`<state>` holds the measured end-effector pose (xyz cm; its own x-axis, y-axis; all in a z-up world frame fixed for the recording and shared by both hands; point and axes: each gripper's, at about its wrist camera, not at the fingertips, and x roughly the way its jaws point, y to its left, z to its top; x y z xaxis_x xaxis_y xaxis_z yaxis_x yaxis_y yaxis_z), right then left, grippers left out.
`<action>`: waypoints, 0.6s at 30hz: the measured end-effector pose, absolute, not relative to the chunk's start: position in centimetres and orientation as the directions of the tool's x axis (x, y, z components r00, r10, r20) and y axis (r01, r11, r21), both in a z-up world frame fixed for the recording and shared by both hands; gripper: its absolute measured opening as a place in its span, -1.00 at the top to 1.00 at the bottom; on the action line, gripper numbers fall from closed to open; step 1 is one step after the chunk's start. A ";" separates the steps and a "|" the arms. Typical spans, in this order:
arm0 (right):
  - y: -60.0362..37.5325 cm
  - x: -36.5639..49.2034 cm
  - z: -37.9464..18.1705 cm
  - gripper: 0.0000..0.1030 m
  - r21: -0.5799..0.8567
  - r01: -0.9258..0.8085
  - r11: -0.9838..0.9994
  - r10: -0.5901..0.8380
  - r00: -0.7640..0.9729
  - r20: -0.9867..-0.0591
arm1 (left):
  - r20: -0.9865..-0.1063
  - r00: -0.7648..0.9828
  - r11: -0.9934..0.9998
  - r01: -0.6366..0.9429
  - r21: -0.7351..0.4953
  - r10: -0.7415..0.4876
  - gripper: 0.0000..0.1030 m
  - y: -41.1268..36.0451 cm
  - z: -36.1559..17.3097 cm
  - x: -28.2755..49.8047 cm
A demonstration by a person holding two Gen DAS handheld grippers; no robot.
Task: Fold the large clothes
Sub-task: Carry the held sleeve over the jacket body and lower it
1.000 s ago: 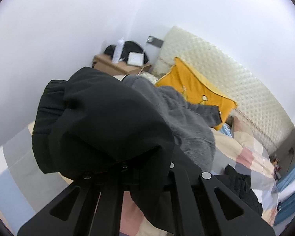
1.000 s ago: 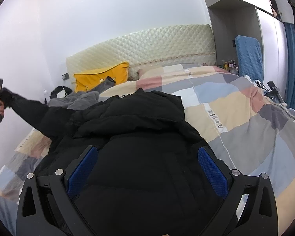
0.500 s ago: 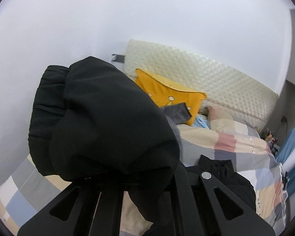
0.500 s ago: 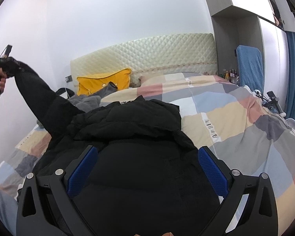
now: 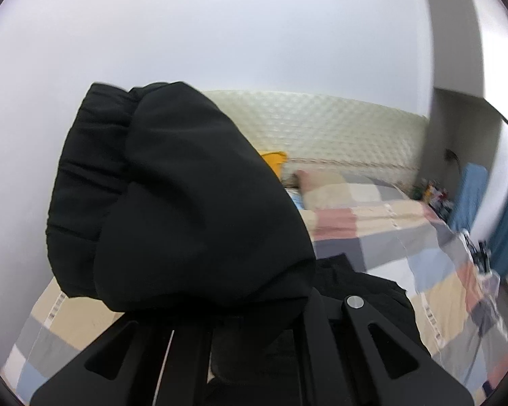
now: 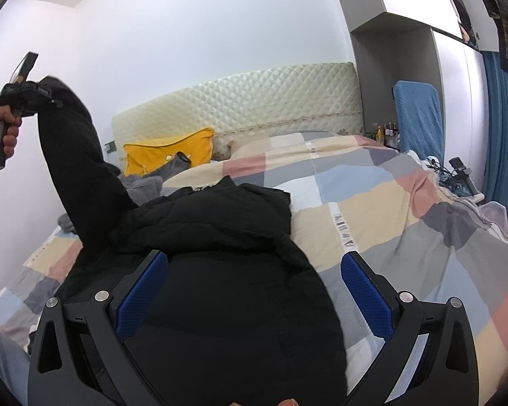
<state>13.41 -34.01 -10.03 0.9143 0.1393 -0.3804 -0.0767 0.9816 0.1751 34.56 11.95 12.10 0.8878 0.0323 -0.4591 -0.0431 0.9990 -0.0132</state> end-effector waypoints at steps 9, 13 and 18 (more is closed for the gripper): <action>-35.9 13.5 -10.1 -1.00 0.186 -0.046 0.981 0.118 0.910 -0.398 | -0.472 0.880 0.996 0.082 0.033 -0.057 0.90 2.4 9.8 35.4; -37.2 13.4 -10.2 -1.00 0.222 -0.039 0.974 0.126 0.911 -0.394 | -0.491 0.868 0.994 0.101 0.037 -0.070 0.90 -1.4 8.0 36.8; -38.1 13.7 -10.4 -1.00 0.253 -0.031 0.967 0.132 0.910 -0.393 | -0.511 0.855 0.973 0.184 0.139 -0.089 0.89 -6.4 5.2 37.1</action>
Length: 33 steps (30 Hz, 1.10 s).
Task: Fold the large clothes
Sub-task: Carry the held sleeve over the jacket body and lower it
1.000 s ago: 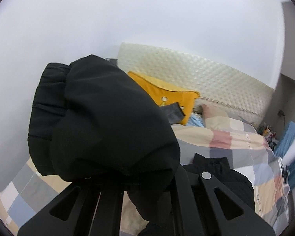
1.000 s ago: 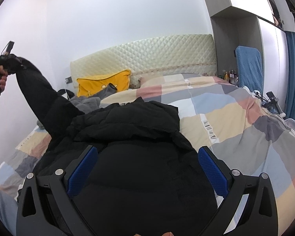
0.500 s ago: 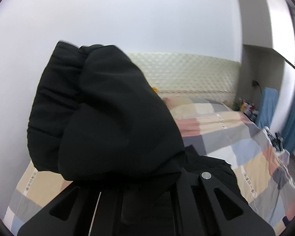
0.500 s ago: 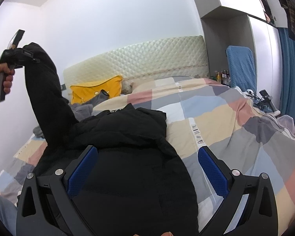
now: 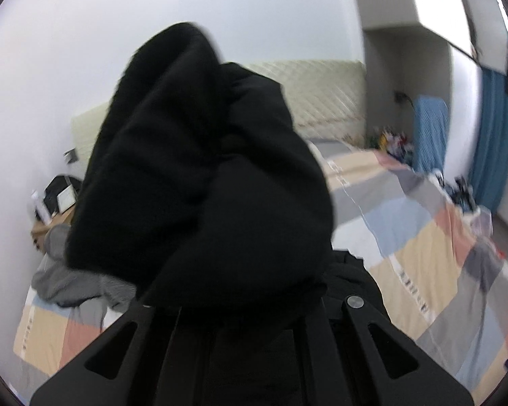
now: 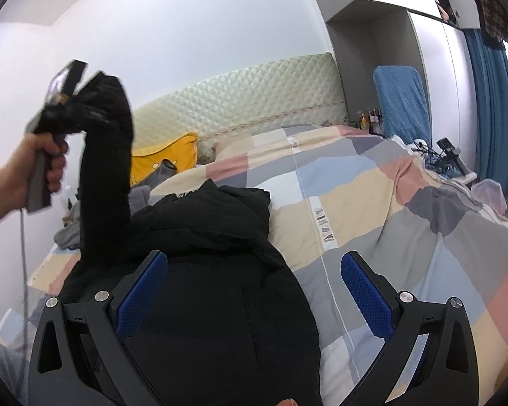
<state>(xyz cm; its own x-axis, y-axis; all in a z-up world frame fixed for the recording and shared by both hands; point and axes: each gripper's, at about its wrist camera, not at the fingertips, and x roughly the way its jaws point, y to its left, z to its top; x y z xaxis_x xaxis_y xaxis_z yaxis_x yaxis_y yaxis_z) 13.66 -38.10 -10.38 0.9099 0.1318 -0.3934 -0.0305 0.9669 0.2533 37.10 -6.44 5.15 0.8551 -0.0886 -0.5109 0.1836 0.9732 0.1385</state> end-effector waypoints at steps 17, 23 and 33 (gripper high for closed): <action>-38.4 15.8 -11.7 -1.00 0.277 -0.018 0.961 0.141 0.892 -0.429 | -0.638 0.746 0.906 0.383 0.178 -0.190 0.85 -19.9 -9.2 41.2; -38.0 16.6 -12.4 -1.00 0.280 -0.018 0.960 0.148 0.880 -0.452 | -0.701 0.690 0.887 0.422 0.188 -0.179 0.85 -21.7 -14.4 42.4; -38.0 17.1 -13.3 -1.00 0.288 0.001 0.958 0.143 0.866 -0.479 | -0.733 0.649 0.914 0.395 0.094 -0.205 0.63 -21.1 -15.1 44.1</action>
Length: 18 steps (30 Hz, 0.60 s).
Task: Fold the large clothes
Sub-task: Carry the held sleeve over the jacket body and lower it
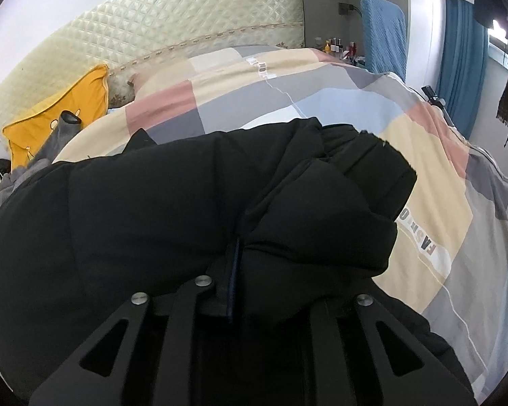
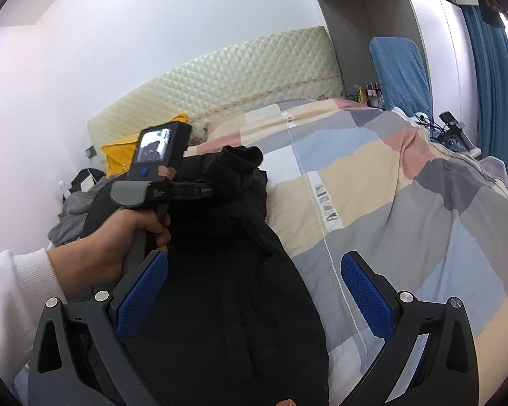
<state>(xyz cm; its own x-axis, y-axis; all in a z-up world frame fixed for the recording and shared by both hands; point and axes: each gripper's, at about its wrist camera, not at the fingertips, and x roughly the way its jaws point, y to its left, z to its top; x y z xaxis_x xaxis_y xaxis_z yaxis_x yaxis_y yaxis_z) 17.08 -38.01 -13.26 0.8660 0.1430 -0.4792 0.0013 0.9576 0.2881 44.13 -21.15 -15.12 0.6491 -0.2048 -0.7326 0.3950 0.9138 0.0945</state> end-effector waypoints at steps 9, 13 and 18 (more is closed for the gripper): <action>-37.1 17.2 -13.4 -1.00 0.254 -0.014 0.967 0.141 0.861 -0.489 | -0.723 0.613 0.916 0.394 -0.068 -0.317 -0.67 -19.2 -11.5 42.2; -36.6 17.1 -13.4 -1.00 0.237 -0.021 0.971 0.138 0.860 -0.491 | -0.691 0.639 0.917 0.390 -0.088 -0.338 -0.71 -17.5 -8.4 40.5; -35.8 17.0 -13.3 -1.00 0.214 -0.040 0.976 0.142 0.863 -0.484 | -0.635 0.712 0.931 0.365 -0.032 -0.300 -0.72 -14.0 -3.9 37.2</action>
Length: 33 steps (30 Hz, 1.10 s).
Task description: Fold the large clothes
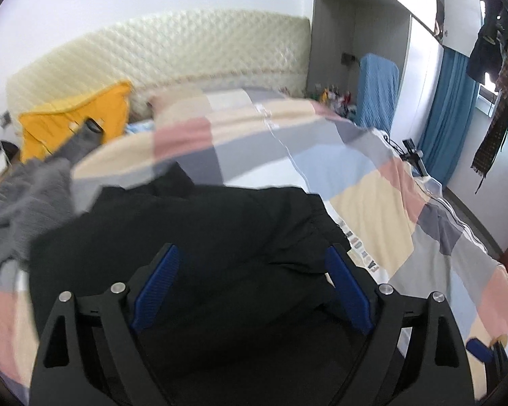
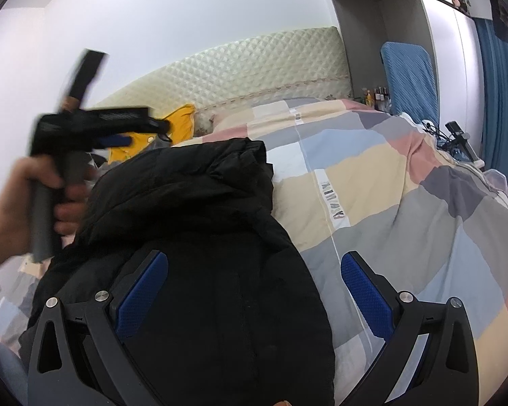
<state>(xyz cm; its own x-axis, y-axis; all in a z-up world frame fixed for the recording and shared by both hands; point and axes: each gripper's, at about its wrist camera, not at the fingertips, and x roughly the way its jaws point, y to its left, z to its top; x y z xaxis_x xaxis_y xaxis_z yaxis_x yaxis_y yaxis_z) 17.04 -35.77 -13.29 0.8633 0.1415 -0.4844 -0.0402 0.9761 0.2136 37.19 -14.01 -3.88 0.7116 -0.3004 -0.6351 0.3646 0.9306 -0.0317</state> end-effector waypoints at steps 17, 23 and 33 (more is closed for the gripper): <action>-31.8 15.8 -11.8 -1.00 0.101 -0.095 0.990 0.132 0.878 -0.459 | -0.542 0.836 0.980 0.168 0.108 -0.084 -0.73 0.6 -1.2 26.6; -31.7 17.5 -11.4 -0.99 0.169 -0.128 0.977 0.194 0.861 -0.470 | -0.609 0.791 0.998 0.054 -0.020 -0.055 -0.74 7.1 -6.5 27.3; -33.1 27.2 -11.5 -0.99 0.247 -0.132 0.960 0.245 0.825 -0.510 | -0.758 0.652 0.995 -0.088 -0.050 0.020 -0.74 12.1 -14.8 32.1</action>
<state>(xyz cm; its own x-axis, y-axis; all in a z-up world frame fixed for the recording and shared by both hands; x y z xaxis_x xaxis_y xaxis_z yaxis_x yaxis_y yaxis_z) 27.22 -33.10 -11.47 0.8246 0.2447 -0.5101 -0.1323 0.9600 0.2468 32.10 12.08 -14.80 0.6522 0.0197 -0.7578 -0.0878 0.9949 -0.0497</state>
